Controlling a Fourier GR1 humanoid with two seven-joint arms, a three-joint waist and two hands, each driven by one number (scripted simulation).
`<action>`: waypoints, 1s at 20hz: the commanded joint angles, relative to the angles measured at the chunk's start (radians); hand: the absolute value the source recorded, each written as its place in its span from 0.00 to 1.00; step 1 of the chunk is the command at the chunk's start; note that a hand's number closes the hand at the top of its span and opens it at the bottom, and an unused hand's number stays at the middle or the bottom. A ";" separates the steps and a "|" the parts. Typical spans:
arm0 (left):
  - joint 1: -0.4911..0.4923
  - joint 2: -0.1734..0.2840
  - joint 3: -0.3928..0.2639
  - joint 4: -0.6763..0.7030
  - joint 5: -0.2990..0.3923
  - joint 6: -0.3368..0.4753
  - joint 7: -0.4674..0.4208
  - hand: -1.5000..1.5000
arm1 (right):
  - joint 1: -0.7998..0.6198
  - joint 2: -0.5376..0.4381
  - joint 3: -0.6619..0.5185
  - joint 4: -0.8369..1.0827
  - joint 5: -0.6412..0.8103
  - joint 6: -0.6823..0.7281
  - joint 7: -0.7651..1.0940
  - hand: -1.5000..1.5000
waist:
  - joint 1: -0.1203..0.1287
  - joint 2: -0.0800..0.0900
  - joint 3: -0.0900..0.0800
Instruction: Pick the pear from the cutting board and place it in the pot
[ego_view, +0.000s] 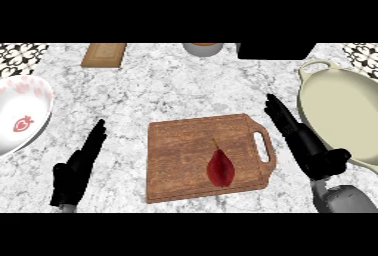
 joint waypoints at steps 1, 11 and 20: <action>-0.038 -0.030 0.049 0.018 0.004 0.014 -0.044 0.50 | 0.022 -0.027 -0.046 -0.112 0.053 -0.035 -0.057 1.00 | -0.013 0.018 0.009; 0.013 -0.124 0.100 -0.081 0.042 0.106 -0.182 0.50 | 0.324 0.070 -0.223 -0.259 0.387 -0.553 -0.449 0.00 | -0.072 0.006 0.010; -0.056 -0.152 0.100 -0.024 0.041 0.065 -0.192 0.50 | 0.695 0.167 0.121 -0.548 0.751 -0.703 -0.557 0.00 | -0.022 0.019 0.008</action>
